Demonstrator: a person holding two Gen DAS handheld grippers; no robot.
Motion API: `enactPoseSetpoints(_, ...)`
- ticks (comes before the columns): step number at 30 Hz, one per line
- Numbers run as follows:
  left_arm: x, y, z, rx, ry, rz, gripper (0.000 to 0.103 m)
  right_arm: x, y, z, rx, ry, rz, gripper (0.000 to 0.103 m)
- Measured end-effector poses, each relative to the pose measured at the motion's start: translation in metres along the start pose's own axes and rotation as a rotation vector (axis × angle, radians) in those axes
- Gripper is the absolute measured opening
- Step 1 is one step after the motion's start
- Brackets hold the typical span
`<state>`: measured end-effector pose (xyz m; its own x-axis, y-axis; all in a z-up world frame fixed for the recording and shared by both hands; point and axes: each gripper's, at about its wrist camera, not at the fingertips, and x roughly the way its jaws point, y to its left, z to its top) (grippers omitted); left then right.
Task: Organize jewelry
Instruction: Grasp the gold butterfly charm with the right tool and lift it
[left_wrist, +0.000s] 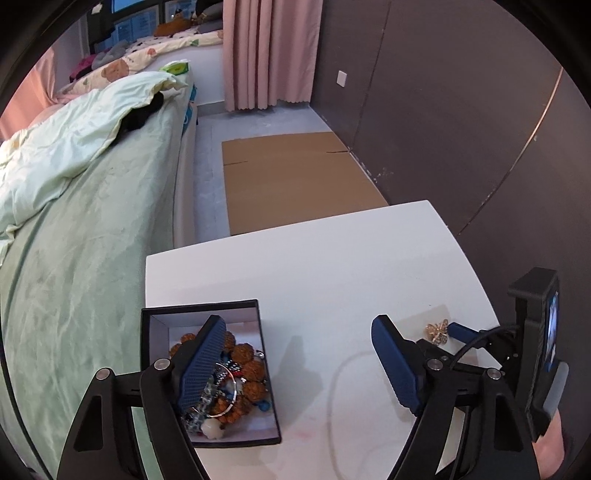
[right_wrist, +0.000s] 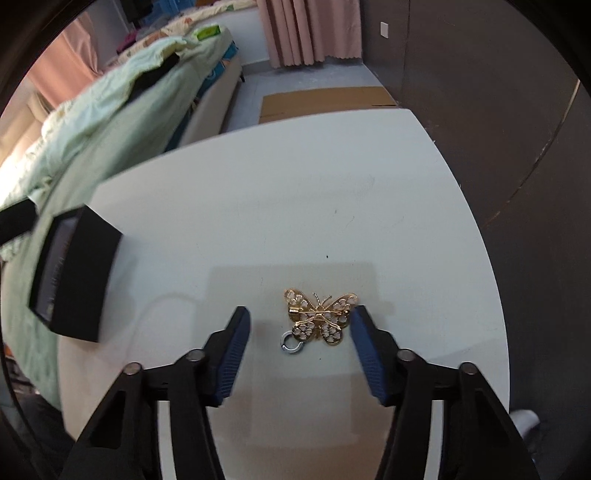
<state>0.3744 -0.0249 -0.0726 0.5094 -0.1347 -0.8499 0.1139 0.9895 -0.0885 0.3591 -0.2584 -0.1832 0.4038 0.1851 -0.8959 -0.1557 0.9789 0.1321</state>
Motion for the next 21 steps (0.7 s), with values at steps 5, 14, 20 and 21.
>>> enactPoseSetpoints(5, 0.008, -0.003, 0.001, 0.008, 0.012, -0.006, 0.082, -0.001, -0.002, 0.001, -0.009, -0.012, -0.050, 0.035)
enactPoseSetpoints(14, 0.020, -0.033, -0.002, 0.054, 0.035, -0.053, 0.082, -0.034, -0.043, -0.011, 0.092, -0.063, 0.127, 0.030)
enactPoseSetpoints(20, 0.028, -0.059, -0.003, 0.091, 0.066, -0.106, 0.077, -0.045, -0.078, -0.019, 0.172, -0.079, 0.240, 0.030)
enactPoseSetpoints(21, 0.030, -0.063, -0.004, 0.095, 0.072, -0.115, 0.077, -0.044, -0.080, -0.019, 0.181, -0.079, 0.246, 0.030)
